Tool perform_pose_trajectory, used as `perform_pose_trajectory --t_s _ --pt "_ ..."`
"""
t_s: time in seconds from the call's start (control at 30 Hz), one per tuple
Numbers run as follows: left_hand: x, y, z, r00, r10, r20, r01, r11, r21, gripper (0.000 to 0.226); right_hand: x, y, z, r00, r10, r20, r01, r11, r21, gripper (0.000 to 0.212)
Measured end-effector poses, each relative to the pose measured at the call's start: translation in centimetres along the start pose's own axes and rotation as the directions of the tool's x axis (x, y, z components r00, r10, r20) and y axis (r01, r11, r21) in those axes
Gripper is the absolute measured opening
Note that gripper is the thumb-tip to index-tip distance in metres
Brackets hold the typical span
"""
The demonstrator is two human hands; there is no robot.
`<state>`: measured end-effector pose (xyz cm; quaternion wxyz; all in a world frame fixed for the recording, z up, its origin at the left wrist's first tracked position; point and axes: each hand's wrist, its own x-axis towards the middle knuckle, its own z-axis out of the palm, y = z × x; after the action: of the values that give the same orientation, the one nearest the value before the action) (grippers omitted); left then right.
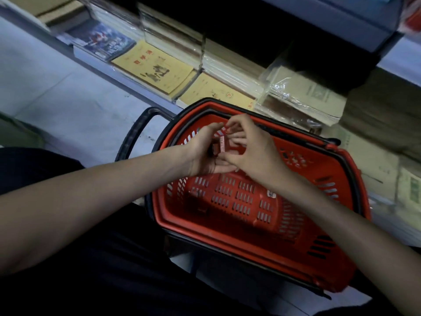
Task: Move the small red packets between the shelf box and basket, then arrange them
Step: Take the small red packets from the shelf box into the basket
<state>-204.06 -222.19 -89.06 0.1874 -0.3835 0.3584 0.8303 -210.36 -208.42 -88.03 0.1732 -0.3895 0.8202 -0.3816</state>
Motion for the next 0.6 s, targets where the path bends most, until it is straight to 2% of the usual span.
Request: perform_pose_trajectory --t_s 0.07,0.13,0.2,0.23,0.3,0.37,0.43,0.5,0.6 --pt "0.0 0.1 -0.3 0.997 0.042 -0.068 -0.042 0.999 0.005 0.042 -0.5 -0.1 -0.3 0.995 -0.009 -0.095 0.017 0.996 0.082 0.046" --pt "0.1 0.3 -0.7 0.99 0.083 -0.115 -0.069 0.99 0.122 0.039 -1.3 0.7 0.0 0.978 -0.054 -0.202 0.067 0.996 0.055 0.031" --pt "0.4 0.3 -1.2 0.983 0.126 -0.137 -0.093 0.97 0.224 0.033 -2.0 3.2 1.1 0.976 -0.037 -0.213 0.034 0.999 -0.016 0.023" --pt "0.6 0.3 -1.5 0.977 0.152 -0.151 -0.108 0.958 0.264 0.031 -2.1 4.8 2.0 0.986 -0.004 -0.164 -0.006 0.998 -0.061 0.023" --pt "0.9 -0.1 -2.0 0.96 0.205 -0.188 -0.122 0.917 0.379 0.026 -2.2 8.3 4.3 0.993 0.099 0.065 -0.086 0.981 -0.173 0.03" --pt "1.1 -0.5 -2.4 0.945 0.251 -0.211 -0.122 0.866 0.485 0.024 -2.2 10.7 6.8 0.928 0.168 0.331 -0.054 0.944 -0.325 0.042" --pt "1.3 -0.6 -2.8 0.94 0.266 -0.214 -0.116 0.838 0.533 0.025 -2.2 12.4 9.6 0.831 0.217 0.512 0.032 0.9 -0.434 0.06" --pt "1.4 -0.5 -3.2 0.942 0.26 -0.214 -0.1 0.823 0.559 0.028 -2.1 13.5 12.3 0.749 0.268 0.606 0.119 0.845 -0.522 0.078" --pt "1.7 -0.3 -3.4 0.936 0.256 -0.242 -0.073 0.813 0.578 0.029 -2.0 14.7 15.7 0.679 0.293 0.673 0.2 0.809 -0.553 0.096"
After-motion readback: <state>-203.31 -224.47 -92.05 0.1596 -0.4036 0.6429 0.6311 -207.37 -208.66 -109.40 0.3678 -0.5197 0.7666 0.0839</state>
